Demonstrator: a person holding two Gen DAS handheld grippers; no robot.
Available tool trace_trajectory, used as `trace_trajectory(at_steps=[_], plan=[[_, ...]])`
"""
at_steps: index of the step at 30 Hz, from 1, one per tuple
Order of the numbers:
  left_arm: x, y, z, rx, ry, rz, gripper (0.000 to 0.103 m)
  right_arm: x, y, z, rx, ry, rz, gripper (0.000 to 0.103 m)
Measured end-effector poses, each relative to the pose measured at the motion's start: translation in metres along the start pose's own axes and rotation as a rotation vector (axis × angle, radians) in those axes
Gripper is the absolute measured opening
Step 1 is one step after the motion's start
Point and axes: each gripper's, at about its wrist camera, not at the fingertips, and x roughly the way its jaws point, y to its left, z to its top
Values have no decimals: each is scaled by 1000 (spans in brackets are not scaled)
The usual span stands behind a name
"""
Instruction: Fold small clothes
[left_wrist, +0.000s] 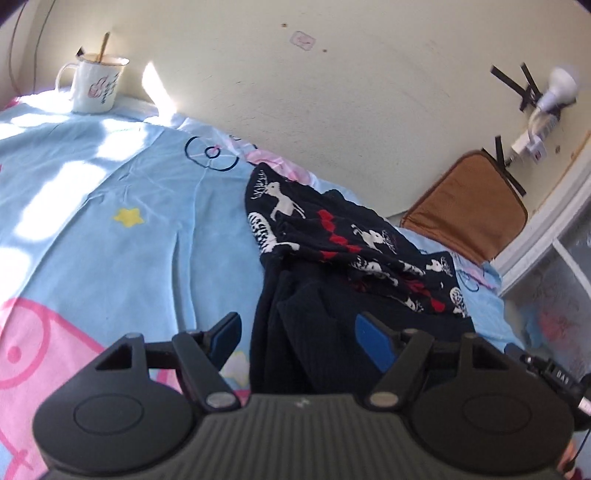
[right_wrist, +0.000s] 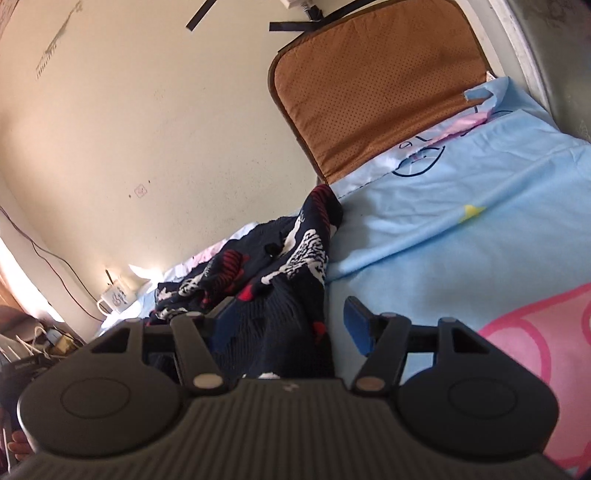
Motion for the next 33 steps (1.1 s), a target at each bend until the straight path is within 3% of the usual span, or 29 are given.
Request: trace_trajectory(at_steps=[3,4,5,6,10,12,15,17,19,20,22,24,26,31,33], plan=[[11,-17,-5,102,-2,42,63,14,15,-1,-132,33,-25,62],[15,-22,-7,131,-3,66,54,20,18,-3,-165,55,-29,40],[21,-26,-8,160,0,86,22,29,20,-5,-192,88,-46,9],[27,-31,-9,196,8,112,6,32,20,-7,-196,79,-63,8],[34,-42,-6,274,-84,200,6,26,11,-4,-149,-38,-150,8],[38,-42,0,274,-127,234,6,27,4,-6,-119,-47,-199,8],[61,-35,5,256,-72,281,11,30,6,-6,-107,-15,-222,10],[65,-33,1,267,-63,287,15,27,12,-4,-123,-9,-238,22],[55,-32,-3,266,-70,268,33,16,19,-2,-124,-57,-236,31],[49,-29,-5,252,-78,254,48,11,26,0,-130,-84,-206,32],[33,-20,-10,210,-95,218,50,10,44,4,-170,-82,-113,32],[18,-9,-15,158,-93,181,50,24,73,5,-249,-2,24,37],[4,0,-22,122,-89,152,50,47,103,2,-341,102,133,51],[-19,15,-38,56,-53,73,50,109,143,-19,-497,277,143,55],[-20,17,-40,42,-41,52,45,123,148,-29,-523,326,140,40]])
